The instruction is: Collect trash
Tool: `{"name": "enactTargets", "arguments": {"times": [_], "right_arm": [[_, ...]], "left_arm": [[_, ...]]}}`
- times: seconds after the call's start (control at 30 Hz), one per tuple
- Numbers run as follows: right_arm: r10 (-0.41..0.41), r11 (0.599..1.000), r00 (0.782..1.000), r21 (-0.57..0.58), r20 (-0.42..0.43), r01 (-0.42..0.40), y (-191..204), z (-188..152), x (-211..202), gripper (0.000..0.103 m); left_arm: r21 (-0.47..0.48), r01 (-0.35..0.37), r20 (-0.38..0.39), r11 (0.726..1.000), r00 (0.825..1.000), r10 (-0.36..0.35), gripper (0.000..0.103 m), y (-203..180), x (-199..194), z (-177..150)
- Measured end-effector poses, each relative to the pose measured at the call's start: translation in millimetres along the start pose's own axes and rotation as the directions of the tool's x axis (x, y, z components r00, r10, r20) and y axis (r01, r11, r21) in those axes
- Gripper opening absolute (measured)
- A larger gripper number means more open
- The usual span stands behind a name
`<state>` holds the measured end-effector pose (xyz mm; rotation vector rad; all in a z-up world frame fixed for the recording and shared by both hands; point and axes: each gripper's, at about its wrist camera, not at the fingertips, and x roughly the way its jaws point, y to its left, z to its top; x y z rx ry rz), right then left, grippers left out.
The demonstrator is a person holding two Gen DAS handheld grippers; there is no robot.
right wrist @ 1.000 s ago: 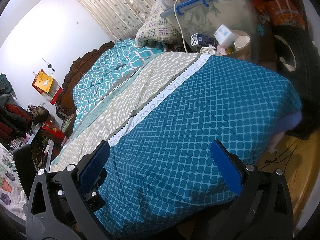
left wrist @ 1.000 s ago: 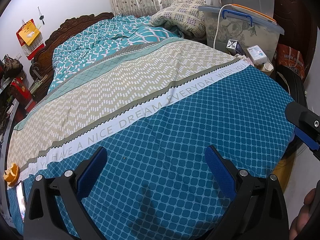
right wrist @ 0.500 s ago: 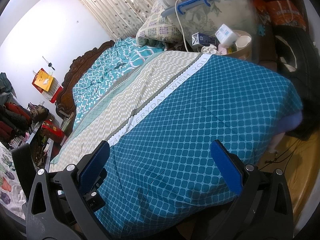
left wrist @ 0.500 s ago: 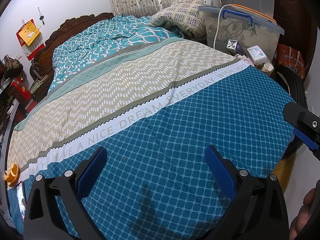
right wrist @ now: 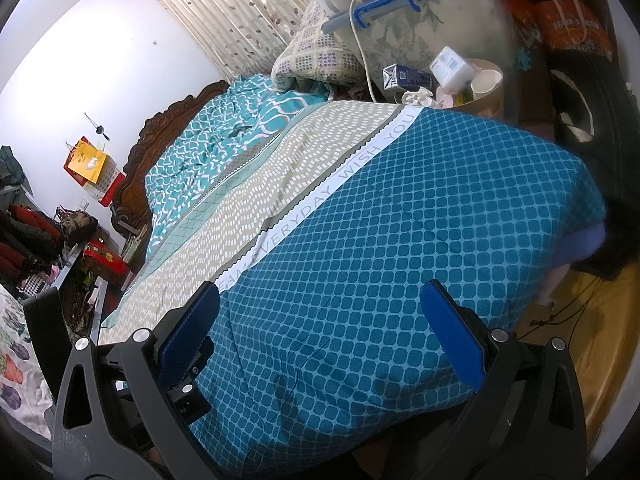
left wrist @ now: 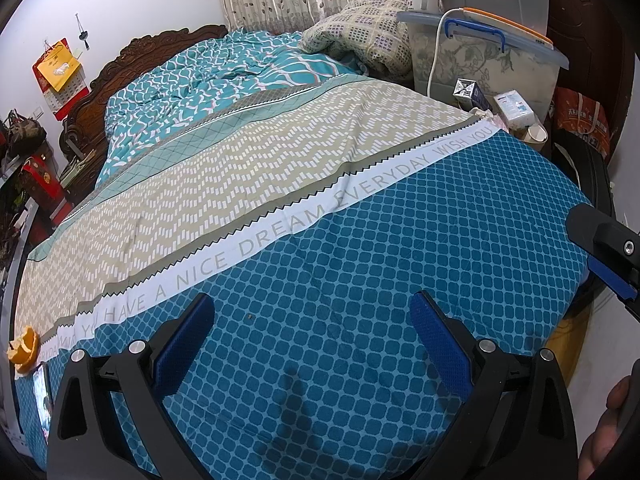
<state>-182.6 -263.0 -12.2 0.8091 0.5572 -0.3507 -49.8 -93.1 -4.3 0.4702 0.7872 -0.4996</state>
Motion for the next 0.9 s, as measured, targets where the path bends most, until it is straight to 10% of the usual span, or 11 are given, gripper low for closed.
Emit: {"name": "enactTargets", "arguments": {"times": [0.9], "right_arm": [[-0.002, 1.000, 1.000, 0.001, -0.006, 0.002, -1.8, -4.6, 0.2, 0.100]], "left_arm": [[-0.008, 0.019, -0.004, 1.000, 1.000, -0.019, 0.094, 3.2, 0.3, -0.6]]}}
